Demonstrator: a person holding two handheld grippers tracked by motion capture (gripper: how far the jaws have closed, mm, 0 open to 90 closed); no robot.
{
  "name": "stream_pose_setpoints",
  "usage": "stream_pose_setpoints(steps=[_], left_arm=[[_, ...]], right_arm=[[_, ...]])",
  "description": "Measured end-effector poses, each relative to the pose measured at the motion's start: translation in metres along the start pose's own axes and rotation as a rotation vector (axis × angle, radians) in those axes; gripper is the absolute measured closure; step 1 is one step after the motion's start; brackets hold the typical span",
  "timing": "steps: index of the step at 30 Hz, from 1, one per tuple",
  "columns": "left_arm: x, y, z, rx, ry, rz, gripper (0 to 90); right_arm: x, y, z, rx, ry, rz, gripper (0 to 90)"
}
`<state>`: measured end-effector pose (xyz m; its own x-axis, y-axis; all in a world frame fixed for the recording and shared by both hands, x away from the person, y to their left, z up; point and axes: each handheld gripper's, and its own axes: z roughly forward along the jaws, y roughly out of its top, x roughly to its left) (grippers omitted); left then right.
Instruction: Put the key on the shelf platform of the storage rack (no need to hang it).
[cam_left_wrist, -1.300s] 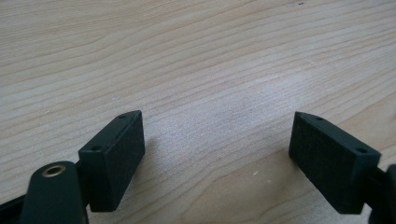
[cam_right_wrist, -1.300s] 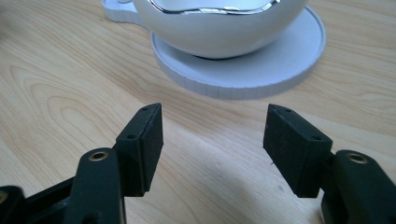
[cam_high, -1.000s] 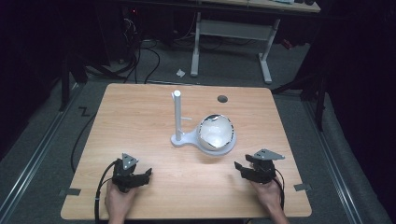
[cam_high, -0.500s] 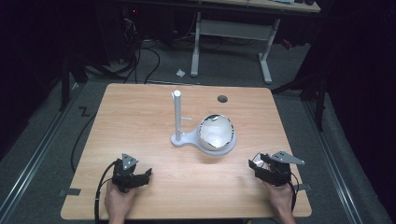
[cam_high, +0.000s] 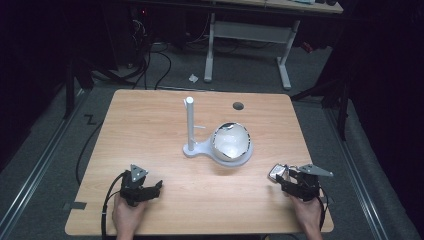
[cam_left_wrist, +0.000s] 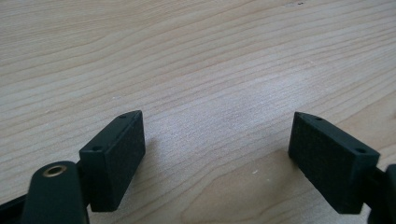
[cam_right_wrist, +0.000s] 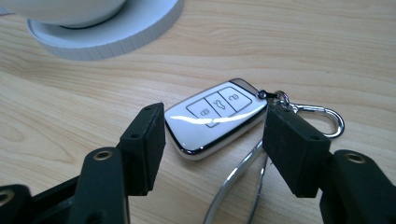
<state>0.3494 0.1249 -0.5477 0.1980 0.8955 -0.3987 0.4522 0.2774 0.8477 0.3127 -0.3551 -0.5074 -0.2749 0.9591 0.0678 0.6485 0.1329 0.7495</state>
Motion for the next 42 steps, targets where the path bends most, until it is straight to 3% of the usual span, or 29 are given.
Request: stream_pose_setpoints(steps=[10, 18, 22, 29, 33, 37, 42], left_arm=[[0.000, 0.000, 0.000, 0.000, 0.000, 0.000, 19.1], [0.000, 0.000, 0.000, 0.000, 0.000, 0.000, 19.1], [0.000, 0.000, 0.000, 0.000, 0.000, 0.000, 19.1], [0.000, 0.000, 0.000, 0.000, 0.000, 0.000, 19.1], [0.000, 0.000, 0.000, 0.000, 0.000, 0.000, 19.1], [0.000, 0.000, 0.000, 0.001, -0.001, 0.001, 19.1], [0.000, 0.000, 0.000, 0.000, -0.001, 0.000, 19.1]], right_arm=[[-0.017, 0.007, 0.001, -0.009, -0.057, -0.013, 45.0], [-0.025, 0.010, 0.009, 0.035, -0.085, -0.018, 51.1], [-0.028, 0.009, 0.013, 0.059, -0.077, -0.010, 59.5], [-0.027, 0.006, 0.022, 0.109, -0.086, -0.024, 67.6], [-0.026, 0.007, 0.022, 0.113, -0.091, -0.030, 72.7], [-0.023, 0.006, 0.022, 0.115, -0.095, -0.066, 80.6], [-0.021, 0.004, 0.023, 0.092, -0.104, -0.106, 81.6]])
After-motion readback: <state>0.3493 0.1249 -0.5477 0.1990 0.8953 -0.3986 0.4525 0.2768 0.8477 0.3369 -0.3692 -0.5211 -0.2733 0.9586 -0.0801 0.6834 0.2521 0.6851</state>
